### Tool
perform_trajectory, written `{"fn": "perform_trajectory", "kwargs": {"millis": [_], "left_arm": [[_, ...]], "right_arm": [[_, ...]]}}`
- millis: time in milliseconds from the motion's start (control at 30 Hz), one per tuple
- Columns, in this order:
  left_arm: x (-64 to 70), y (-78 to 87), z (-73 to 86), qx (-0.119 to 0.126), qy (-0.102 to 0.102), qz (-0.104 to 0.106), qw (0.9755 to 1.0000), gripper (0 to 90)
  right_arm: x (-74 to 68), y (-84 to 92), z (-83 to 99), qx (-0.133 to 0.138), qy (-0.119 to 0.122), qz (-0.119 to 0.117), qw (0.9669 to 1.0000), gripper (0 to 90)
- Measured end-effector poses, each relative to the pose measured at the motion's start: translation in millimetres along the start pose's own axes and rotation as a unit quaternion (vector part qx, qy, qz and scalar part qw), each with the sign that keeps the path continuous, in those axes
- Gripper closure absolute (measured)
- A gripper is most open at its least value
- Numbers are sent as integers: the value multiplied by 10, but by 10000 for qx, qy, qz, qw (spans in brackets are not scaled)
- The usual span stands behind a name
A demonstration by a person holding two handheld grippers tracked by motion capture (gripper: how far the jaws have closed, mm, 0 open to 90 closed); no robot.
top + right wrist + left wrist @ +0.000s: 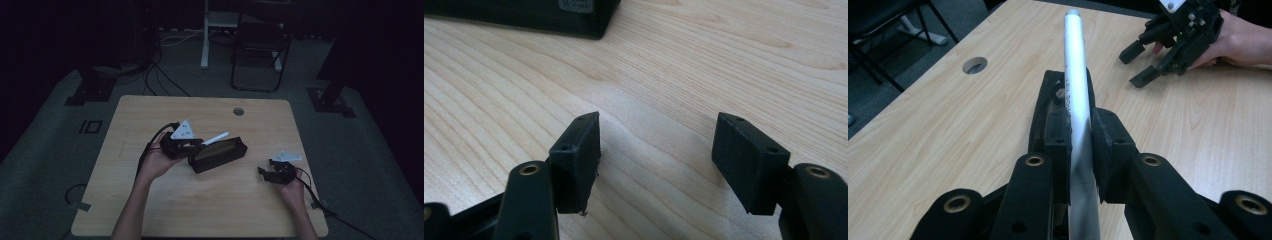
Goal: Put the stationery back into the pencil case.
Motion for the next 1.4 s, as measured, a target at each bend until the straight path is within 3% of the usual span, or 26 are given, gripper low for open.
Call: {"fn": "perform_trajectory", "kwargs": {"millis": [1400], "left_arm": [[-112,-160,-106,28,47,-75,10000,788]], "right_arm": [[-5,1,1,-5,13,1,10000,357]]}}
Point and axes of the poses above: each handheld gripper's, and its own axes: y roughly backward along the jaws, z roughly out of its underside, x roughly to its right, the point moved 9 cm from there along -y, roughly forward along the jaws, and after that the axes turned 5 degrees about z, right-handed, at the moved point
